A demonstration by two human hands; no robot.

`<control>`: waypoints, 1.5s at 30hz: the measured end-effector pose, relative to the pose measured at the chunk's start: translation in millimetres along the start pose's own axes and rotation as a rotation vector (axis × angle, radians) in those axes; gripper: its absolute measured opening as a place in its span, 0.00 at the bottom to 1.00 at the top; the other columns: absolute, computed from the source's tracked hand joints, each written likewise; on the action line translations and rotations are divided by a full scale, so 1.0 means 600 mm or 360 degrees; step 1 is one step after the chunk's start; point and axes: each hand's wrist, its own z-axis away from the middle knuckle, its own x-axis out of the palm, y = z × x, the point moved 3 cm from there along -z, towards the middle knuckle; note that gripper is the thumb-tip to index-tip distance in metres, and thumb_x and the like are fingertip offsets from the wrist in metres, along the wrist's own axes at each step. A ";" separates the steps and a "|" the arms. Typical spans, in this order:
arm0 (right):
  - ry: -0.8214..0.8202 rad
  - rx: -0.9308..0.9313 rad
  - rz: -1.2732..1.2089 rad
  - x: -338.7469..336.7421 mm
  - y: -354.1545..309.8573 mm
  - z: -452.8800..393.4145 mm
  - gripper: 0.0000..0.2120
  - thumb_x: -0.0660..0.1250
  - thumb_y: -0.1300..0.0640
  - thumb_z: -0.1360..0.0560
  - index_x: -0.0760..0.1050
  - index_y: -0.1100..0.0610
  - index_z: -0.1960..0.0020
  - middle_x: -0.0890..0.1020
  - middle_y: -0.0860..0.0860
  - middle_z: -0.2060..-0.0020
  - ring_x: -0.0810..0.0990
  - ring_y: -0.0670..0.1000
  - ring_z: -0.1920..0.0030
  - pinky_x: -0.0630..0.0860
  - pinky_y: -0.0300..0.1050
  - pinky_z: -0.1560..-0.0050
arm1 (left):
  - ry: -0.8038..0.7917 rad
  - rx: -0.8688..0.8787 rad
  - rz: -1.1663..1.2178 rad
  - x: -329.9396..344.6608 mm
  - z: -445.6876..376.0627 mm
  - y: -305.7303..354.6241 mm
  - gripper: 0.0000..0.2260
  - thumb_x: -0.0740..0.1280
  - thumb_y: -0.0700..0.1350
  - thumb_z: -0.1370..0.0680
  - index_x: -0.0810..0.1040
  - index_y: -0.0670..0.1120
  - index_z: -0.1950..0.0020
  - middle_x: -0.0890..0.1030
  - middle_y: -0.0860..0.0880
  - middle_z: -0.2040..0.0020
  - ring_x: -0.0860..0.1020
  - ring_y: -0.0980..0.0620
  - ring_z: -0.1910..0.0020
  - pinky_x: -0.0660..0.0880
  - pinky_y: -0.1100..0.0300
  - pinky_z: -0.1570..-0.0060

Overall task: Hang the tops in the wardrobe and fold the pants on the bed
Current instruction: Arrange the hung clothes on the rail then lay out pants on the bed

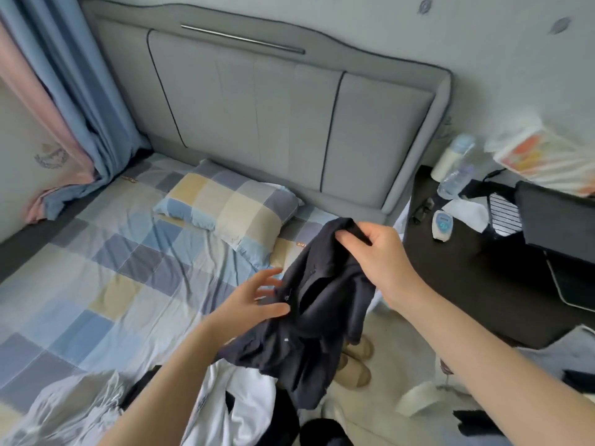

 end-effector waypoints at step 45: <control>0.1797 0.0064 0.0632 -0.864 -0.022 1.008 0.09 0.63 0.57 0.22 0.70 0.49 0.61 0.76 0.38 0.68 0.74 0.37 0.67 0.69 0.27 0.66 | -0.1062 0.1343 -0.1304 1.200 0.333 0.381 0.05 0.65 0.39 0.29 0.74 0.48 0.55 0.78 0.50 0.56 0.77 0.48 0.54 0.76 0.50 0.52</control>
